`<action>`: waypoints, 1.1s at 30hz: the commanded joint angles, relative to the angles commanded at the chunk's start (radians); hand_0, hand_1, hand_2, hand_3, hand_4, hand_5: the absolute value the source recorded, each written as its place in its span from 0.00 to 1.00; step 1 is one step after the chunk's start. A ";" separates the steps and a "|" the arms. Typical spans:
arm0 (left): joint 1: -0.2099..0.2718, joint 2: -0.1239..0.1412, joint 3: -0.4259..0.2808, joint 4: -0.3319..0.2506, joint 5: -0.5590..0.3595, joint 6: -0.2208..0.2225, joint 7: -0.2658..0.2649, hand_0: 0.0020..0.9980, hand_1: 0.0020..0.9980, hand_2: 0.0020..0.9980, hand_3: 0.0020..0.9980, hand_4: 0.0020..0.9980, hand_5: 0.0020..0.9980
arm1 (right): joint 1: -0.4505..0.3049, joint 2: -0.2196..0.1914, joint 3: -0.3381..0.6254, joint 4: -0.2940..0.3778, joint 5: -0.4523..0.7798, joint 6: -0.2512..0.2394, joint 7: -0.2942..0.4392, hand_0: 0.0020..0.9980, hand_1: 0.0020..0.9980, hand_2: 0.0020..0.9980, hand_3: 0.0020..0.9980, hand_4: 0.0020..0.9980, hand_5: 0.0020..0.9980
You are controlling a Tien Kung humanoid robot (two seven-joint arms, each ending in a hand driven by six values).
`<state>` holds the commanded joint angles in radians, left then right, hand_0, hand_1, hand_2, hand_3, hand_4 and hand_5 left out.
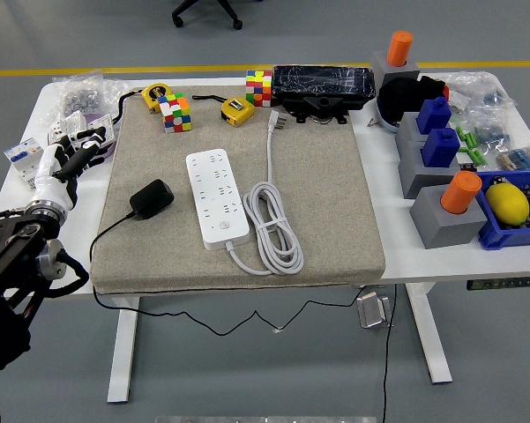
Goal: Put the plug near the board,insert it into the board,press the button,pull the plug out
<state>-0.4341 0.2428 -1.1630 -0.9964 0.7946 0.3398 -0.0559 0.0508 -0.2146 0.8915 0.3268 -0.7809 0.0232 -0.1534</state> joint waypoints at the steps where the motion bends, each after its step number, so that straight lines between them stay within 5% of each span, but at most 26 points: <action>1: -0.002 0.001 0.003 0.000 0.000 0.000 0.000 0.66 0.61 0.63 0.57 0.75 0.36 | 0.001 -0.001 0.001 0.000 0.000 0.000 0.000 0.61 0.67 0.69 0.56 0.92 0.44; 33: -0.005 0.010 0.009 -0.003 -0.003 -0.004 -0.004 0.66 0.61 0.64 0.57 0.74 0.38 | -0.008 0.009 0.019 -0.001 -0.009 -0.001 0.000 0.61 0.67 0.69 0.56 0.91 0.44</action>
<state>-0.4388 0.2529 -1.1538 -0.9990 0.7912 0.3361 -0.0595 0.0425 -0.2060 0.9106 0.3263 -0.7902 0.0224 -0.1531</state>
